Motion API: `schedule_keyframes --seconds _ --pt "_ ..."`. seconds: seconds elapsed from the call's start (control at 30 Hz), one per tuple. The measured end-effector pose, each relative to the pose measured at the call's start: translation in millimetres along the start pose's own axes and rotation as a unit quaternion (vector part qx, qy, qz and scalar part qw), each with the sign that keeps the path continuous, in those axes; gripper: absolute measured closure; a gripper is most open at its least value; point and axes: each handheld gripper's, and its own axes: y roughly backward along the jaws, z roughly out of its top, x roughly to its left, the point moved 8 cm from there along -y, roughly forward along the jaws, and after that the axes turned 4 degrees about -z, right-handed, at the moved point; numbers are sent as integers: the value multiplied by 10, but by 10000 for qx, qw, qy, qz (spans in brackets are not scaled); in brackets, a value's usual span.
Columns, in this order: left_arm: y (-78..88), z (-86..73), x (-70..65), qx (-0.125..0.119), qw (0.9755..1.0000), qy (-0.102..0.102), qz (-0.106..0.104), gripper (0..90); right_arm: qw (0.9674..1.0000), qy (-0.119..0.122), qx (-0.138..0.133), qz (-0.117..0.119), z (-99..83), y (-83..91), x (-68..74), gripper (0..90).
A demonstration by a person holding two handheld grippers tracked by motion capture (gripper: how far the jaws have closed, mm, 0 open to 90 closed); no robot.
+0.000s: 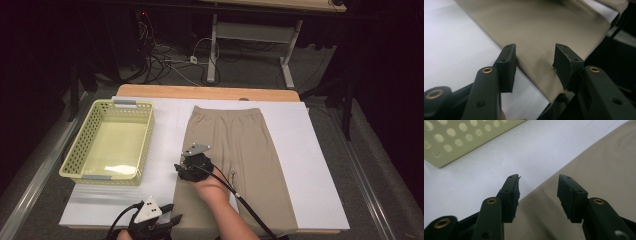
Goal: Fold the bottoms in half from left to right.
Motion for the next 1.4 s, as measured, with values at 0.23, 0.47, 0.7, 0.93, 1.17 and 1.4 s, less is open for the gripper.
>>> schedule_keyframes --seconds 0.23,0.47,0.7,0.93,1.17,1.4 --pt "-6 -5 8 -45 9999 5 103 629 9997 168 134 -88 -67 -99 49 539" --pt "-24 5 -19 -29 10000 12 60 808 9992 310 160 -173 -83 -100 72 596" --pt "-29 10 -33 -24 9999 -60 85 857 9991 303 154 -240 -90 -87 20 757" --pt "-3 35 -35 -127 9999 -5 -46 858 9996 162 171 -179 -76 -68 -31 900" --pt "62 265 -157 -308 9990 -295 -147 857 9998 -112 -145 -116 13 155 -155 900" --pt "103 712 -347 -579 9958 -602 -365 857 9978 -278 -571 -214 90 546 -445 900"
